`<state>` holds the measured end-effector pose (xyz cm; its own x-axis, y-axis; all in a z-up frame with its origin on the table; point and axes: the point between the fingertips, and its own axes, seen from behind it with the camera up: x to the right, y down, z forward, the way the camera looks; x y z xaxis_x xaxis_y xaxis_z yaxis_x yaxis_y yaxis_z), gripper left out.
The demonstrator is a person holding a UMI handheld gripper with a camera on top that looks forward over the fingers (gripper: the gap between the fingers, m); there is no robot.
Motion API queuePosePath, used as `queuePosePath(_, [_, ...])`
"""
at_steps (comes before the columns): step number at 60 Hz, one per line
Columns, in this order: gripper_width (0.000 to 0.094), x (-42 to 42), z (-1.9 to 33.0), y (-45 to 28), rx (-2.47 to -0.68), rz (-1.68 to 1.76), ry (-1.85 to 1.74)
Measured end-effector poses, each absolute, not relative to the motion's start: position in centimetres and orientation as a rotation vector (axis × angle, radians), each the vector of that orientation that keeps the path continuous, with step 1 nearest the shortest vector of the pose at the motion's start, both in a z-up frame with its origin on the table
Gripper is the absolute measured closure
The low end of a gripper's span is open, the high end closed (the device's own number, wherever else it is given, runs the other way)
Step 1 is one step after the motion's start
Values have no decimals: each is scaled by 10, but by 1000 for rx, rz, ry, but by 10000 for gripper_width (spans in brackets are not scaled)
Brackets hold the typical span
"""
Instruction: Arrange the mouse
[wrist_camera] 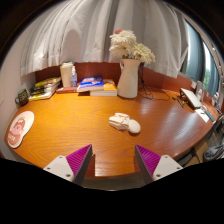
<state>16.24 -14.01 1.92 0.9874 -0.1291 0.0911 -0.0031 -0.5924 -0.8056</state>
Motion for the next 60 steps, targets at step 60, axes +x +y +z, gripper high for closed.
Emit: queuePosePath(60, [396,271,-11,20,-2291,23,38])
